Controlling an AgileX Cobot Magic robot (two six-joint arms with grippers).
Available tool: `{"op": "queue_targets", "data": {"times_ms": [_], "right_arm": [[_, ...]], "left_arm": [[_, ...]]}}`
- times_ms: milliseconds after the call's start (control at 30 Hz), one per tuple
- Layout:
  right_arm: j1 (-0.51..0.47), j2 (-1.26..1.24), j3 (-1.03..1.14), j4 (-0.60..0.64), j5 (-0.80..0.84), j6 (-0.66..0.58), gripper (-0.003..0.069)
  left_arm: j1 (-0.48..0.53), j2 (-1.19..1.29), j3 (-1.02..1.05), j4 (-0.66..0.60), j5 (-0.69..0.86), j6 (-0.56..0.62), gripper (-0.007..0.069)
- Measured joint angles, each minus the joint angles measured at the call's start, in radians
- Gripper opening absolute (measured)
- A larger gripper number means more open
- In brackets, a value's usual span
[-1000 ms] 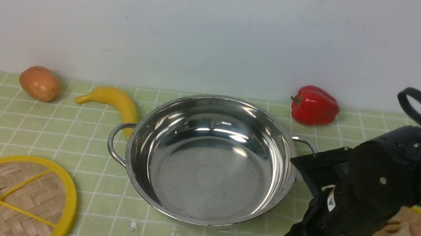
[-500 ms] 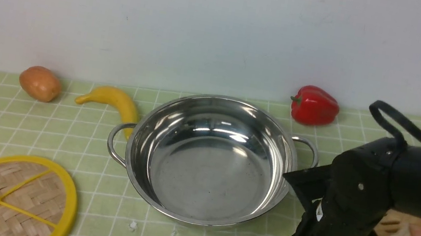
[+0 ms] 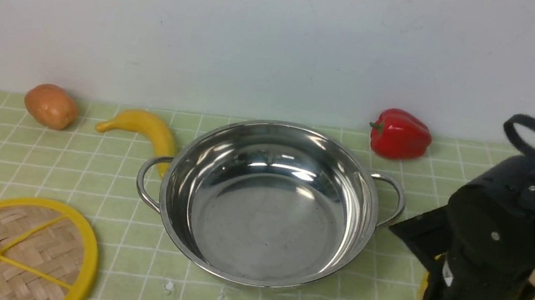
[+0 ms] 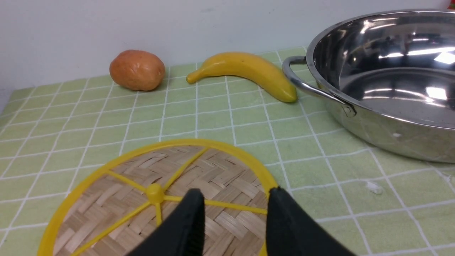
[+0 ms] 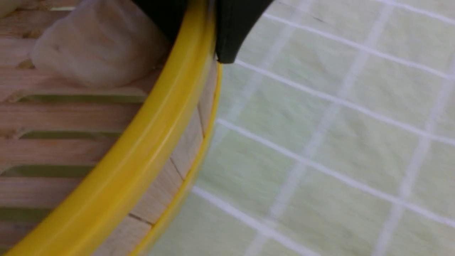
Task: Place the steamer in the pot on the green tablecloth, and put the lid on the steamer.
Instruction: 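Reach for and grasp the rim of the bamboo steamer holding the buns with the right gripper, then place the bamboo steamer basket of food into the steel pot with the right gripper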
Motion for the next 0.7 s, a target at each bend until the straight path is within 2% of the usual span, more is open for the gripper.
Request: {"op": "queue_targets", "data": {"times_ms": [133,267,333,400,500,700], "right_arm": [[0.0,-0.067,-0.054,-0.062,0.036,0.005,0.0056],[0.0,-0.078,-0.203,-0.032,0.039,-0.088,0.0056],[0.0,-0.04,-0.34,0.022,0.041,-0.221,0.0056],[0.0,-0.017,-0.393,0.038,0.043,-0.276,0.0056],[0.004,0.099,-0.58,0.1,0.048,-0.482,0.0056],[0.063,0.288,-0.802,0.175,0.048,-0.722,0.0055]], "left_arm": [[0.0,0.0,0.0,0.0,0.0,0.0,0.024],[0.0,0.0,0.0,0.0,0.0,0.0,0.024],[0.0,0.0,0.0,0.0,0.0,0.0,0.024],[0.0,0.0,0.0,0.0,0.0,0.0,0.024],[0.0,0.0,0.0,0.0,0.0,0.0,0.024],[0.0,0.0,0.0,0.0,0.0,0.0,0.024]]}}
